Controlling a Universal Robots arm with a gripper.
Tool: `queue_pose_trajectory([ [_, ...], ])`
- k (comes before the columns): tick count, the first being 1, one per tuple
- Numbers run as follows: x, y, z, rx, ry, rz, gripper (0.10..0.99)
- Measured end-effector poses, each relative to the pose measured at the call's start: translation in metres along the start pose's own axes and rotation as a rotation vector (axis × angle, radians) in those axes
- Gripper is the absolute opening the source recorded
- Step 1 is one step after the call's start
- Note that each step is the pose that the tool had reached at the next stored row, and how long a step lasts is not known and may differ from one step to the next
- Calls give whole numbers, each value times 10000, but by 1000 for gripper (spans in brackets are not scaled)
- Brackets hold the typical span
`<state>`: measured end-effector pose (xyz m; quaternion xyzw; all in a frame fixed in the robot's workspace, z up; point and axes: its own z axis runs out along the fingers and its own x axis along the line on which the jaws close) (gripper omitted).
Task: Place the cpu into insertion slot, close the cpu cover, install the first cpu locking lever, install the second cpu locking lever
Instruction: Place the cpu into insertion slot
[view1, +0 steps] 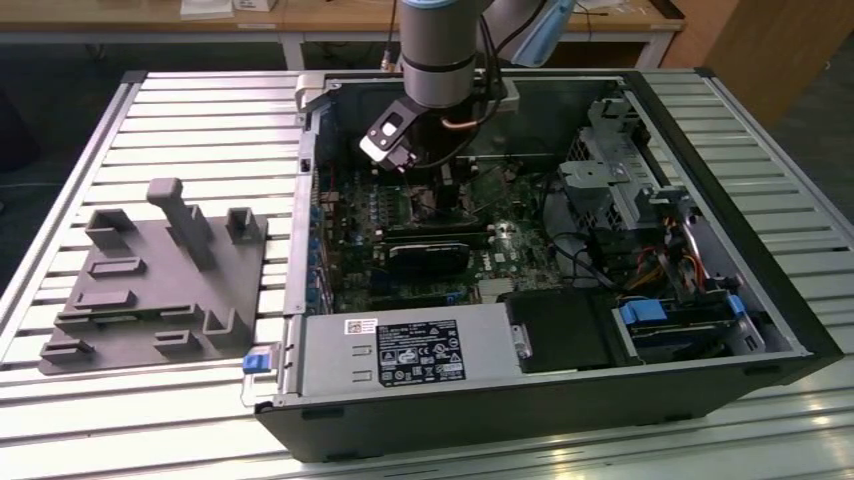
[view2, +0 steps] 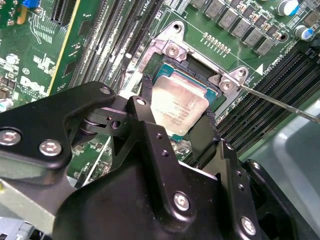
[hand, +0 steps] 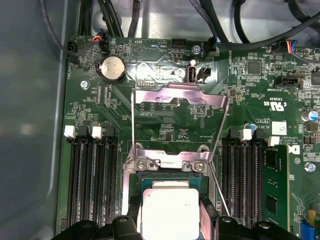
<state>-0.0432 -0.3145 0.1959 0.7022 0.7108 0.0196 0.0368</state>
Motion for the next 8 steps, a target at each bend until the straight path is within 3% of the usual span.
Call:
queue_pose_trajectory([
  [8, 4, -1, 15, 0, 1, 24, 541],
])
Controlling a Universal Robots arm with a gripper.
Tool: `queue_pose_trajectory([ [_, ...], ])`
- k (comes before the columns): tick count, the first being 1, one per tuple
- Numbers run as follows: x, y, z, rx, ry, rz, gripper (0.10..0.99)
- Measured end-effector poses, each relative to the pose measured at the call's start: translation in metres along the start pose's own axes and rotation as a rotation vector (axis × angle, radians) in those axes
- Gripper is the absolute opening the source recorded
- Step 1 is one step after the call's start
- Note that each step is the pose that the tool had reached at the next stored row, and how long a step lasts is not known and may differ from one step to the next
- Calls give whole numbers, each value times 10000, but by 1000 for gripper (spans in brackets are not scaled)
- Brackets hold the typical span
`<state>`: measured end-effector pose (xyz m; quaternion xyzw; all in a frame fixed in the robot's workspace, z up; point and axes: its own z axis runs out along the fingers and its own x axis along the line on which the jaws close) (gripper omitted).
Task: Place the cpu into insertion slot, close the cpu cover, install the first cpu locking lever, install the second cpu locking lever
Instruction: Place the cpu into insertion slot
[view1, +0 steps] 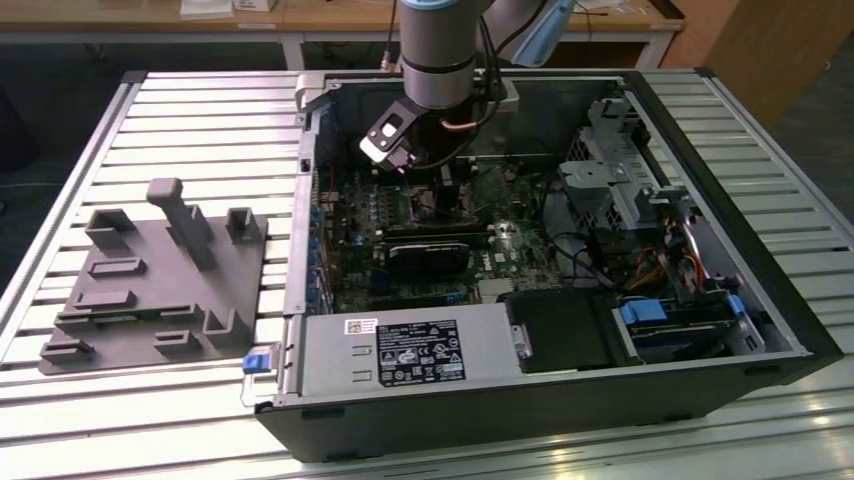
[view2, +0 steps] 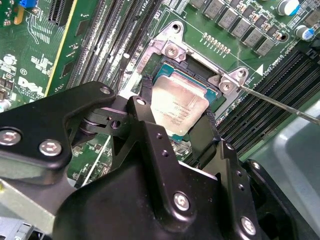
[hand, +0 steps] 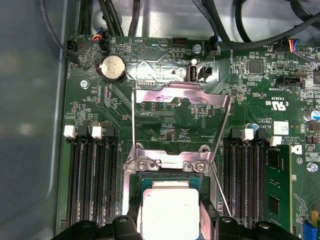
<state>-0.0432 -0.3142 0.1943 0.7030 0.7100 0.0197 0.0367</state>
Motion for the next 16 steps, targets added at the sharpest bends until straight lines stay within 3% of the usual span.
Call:
queue_pose_trajectory([
  [16, 0, -3, 31, 7, 14, 124, 541],
])
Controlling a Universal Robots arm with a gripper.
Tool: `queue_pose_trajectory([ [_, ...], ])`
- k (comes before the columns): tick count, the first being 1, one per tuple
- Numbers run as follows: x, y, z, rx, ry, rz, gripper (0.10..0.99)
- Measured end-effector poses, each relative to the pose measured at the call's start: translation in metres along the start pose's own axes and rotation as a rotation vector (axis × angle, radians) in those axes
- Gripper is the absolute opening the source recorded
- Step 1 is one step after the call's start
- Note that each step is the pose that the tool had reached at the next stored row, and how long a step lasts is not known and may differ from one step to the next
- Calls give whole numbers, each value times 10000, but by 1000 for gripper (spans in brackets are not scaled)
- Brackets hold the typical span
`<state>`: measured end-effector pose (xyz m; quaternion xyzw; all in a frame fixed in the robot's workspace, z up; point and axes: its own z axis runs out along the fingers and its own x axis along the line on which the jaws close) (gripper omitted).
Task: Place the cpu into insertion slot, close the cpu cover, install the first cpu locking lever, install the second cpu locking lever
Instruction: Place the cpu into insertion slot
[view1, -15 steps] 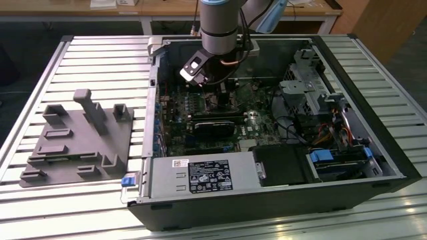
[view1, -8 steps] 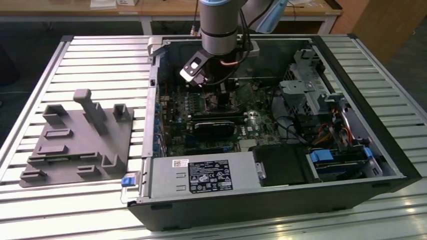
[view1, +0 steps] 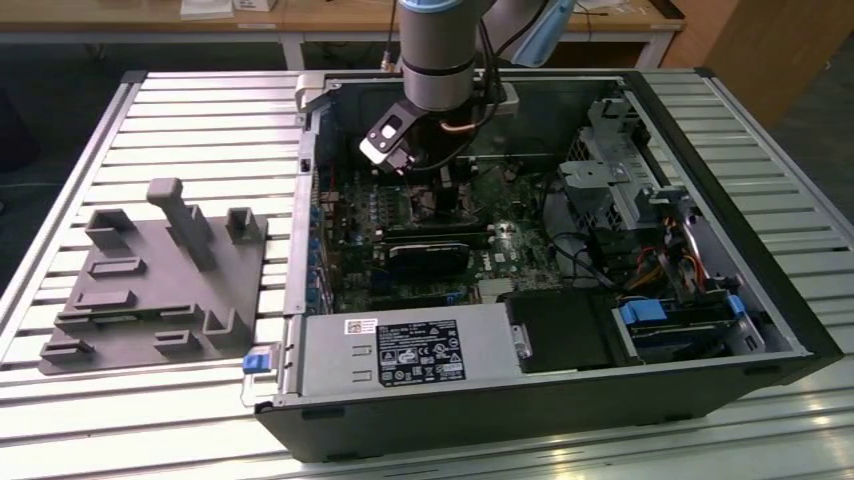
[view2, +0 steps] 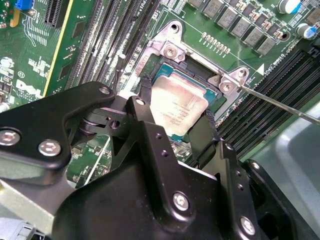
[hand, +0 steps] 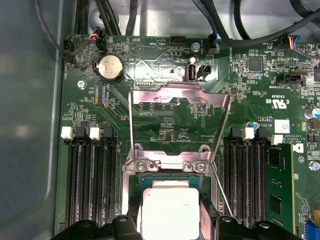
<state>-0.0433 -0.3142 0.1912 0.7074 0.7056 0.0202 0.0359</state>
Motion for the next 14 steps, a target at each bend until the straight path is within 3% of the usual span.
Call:
queue_pose_trajectory([
  [7, 3, 1, 7, -10, 15, 1, 549],
  [8, 2, 1, 6, -8, 12, 1, 612],
  [14, 0, 1, -11, -2, 3, 0, 612],
])
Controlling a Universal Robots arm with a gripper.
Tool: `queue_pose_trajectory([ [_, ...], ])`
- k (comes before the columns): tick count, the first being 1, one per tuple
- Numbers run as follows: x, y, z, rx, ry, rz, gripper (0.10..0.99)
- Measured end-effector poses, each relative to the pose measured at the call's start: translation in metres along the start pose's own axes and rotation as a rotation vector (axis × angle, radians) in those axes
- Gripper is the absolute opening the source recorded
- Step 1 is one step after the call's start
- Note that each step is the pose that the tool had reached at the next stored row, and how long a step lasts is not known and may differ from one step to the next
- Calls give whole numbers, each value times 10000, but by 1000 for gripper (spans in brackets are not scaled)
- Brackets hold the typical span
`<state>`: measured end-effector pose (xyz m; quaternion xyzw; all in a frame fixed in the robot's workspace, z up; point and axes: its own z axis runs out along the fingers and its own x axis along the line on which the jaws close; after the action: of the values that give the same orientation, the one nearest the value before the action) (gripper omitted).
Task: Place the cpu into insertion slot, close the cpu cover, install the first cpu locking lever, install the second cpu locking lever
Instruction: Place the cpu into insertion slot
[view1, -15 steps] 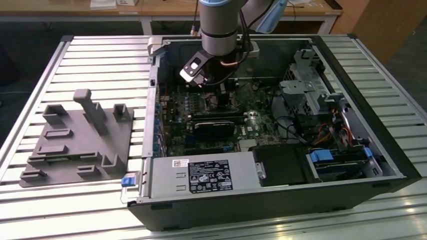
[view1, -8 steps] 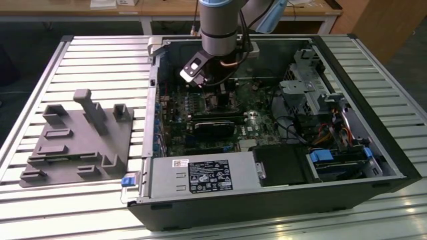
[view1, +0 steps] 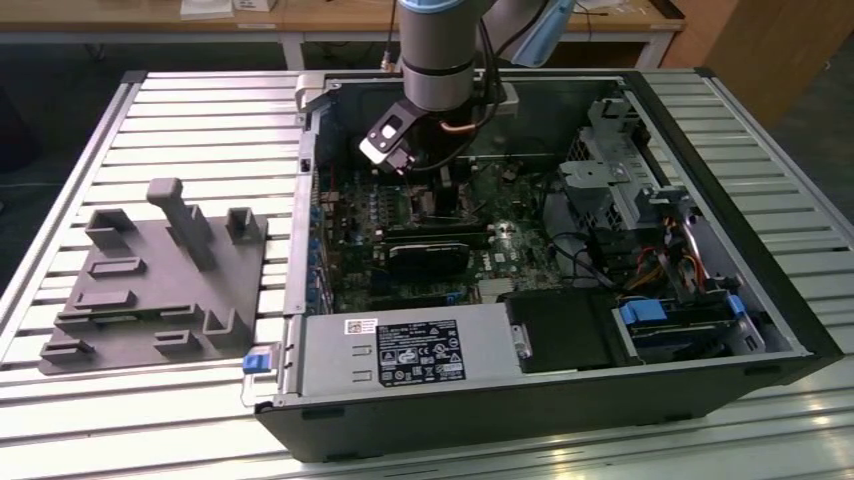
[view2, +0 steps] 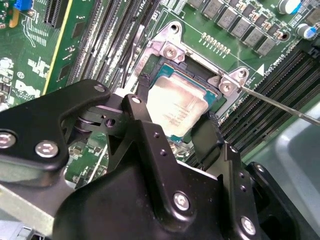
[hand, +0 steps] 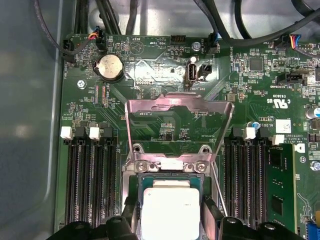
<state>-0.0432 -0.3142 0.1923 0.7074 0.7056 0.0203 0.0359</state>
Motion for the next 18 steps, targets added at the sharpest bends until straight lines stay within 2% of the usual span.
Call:
queue_pose_trajectory([
  [8, -3, 13, -156, 0, 0, 0, 612],
  [15, -3, 13, -157, -1, 1, 0, 612],
  [17, -3, 13, -157, -1, 2, 1, 596],
  [18, -3, 13, -158, -1, 2, 0, 533],
])
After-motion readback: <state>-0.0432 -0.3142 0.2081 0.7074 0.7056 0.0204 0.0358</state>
